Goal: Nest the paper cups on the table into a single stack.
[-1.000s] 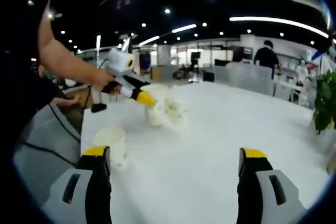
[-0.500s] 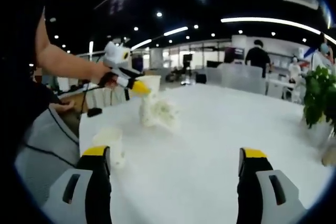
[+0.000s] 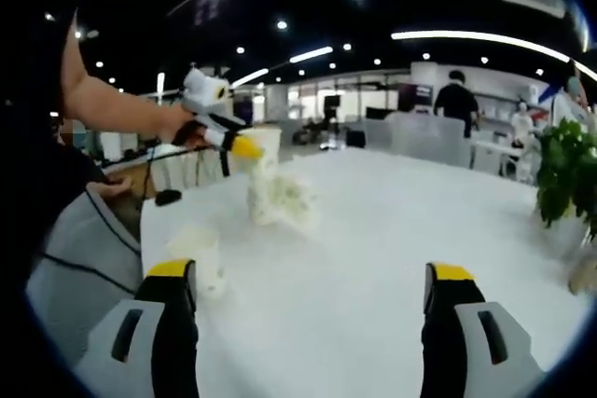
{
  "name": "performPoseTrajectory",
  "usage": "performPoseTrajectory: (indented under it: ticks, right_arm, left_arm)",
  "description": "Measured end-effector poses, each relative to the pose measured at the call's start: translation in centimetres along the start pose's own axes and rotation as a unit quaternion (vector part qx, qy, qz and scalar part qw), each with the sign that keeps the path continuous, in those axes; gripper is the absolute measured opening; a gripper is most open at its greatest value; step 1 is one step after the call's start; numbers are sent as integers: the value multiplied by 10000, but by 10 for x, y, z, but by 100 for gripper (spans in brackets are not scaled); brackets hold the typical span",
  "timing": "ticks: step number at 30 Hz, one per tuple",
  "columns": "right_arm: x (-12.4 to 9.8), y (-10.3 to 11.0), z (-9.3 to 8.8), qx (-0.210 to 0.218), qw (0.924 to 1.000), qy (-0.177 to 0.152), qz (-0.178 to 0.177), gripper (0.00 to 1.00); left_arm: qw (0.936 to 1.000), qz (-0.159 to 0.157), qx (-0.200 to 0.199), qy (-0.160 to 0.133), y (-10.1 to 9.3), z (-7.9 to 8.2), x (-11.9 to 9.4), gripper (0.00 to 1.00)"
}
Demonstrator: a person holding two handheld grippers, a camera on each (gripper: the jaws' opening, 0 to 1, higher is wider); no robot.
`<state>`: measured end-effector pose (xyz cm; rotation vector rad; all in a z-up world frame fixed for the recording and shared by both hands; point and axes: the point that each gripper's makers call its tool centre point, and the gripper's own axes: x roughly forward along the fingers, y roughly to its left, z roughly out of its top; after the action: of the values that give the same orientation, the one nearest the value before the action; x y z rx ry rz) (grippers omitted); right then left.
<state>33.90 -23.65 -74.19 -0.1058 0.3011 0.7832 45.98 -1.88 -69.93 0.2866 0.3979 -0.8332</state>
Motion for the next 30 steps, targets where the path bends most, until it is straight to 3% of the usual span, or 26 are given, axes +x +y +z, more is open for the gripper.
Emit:
performPoseTrajectory:
  ticks: [30]
  right_arm:
    - [-13,3,-3,-64,10000,14,-16,100]
  left_arm:
    - [9975,-642,276,-107,-65,26,-7,43]
